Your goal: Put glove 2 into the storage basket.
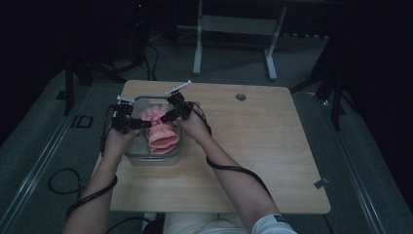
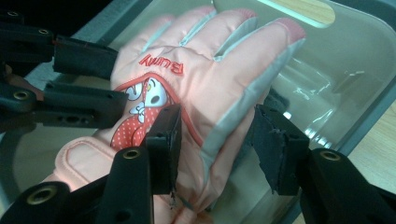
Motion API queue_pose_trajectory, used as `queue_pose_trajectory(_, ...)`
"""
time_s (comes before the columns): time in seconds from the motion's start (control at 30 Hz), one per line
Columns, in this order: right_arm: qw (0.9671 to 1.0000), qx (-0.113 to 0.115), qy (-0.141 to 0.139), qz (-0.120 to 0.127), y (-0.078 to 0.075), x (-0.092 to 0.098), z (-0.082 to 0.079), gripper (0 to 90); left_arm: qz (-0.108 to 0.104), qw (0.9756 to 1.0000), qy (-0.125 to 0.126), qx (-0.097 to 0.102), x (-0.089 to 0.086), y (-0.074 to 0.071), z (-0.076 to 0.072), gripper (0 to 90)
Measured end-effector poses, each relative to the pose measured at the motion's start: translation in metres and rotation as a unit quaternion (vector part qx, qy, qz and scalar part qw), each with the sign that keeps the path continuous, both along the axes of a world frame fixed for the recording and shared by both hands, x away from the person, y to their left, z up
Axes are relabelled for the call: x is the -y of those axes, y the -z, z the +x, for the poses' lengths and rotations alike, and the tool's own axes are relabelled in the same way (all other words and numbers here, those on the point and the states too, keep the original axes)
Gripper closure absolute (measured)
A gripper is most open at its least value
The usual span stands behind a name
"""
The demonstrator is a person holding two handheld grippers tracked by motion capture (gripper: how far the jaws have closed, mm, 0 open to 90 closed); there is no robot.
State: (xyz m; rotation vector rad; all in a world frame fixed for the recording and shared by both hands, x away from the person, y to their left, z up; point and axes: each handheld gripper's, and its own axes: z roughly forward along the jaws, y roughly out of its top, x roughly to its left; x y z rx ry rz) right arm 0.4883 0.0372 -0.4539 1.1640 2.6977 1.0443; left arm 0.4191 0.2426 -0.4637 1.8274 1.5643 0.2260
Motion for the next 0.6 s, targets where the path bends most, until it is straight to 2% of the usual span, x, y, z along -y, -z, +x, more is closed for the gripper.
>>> queue_pose_trajectory(0.1, 1.0000, 0.000, -0.003, 0.007, -0.004, 0.001, -0.001, 50.8, -0.014, 0.9998, -0.005, 0.010, -0.005, -0.004, -0.002, 44.1)
queue_pose_trajectory(0.2, 0.9999, 0.004, -0.009, 0.011, -0.008, 0.000, -0.004, 50.6, -0.006, 0.9998, -0.002, 0.018, -0.005, -0.007, -0.004, 44.2)
queue_pose_trajectory(0.27, 0.9997, 0.011, -0.012, 0.016, -0.012, 0.000, -0.006, 50.5, -0.011, 0.9996, -0.001, 0.027, -0.004, -0.010, -0.006, 44.3)
queue_pose_trajectory(0.33, 0.9996, 0.011, -0.013, 0.023, -0.016, 0.001, -0.007, 50.3, -0.001, 0.9994, -0.002, 0.036, -0.004, -0.015, -0.008, 44.3)
queue_pose_trajectory(0.4, 0.9995, 0.018, -0.014, 0.023, -0.020, 0.003, -0.009, 50.2, -0.010, 0.9992, 0.000, 0.040, -0.004, -0.018, -0.010, 44.3)
queue_pose_trajectory(0.43, 0.9994, 0.019, -0.016, 0.025, -0.022, 0.004, -0.010, 49.2, -0.008, 0.9991, 0.000, 0.041, -0.003, -0.020, -0.011, 44.3)
queue_pose_trajectory(0.6, 0.9989, 0.028, -0.016, 0.036, -0.030, 0.011, -0.012, 47.8, -0.001, 0.9986, 0.017, 0.049, 0.003, -0.026, -0.016, 44.2)
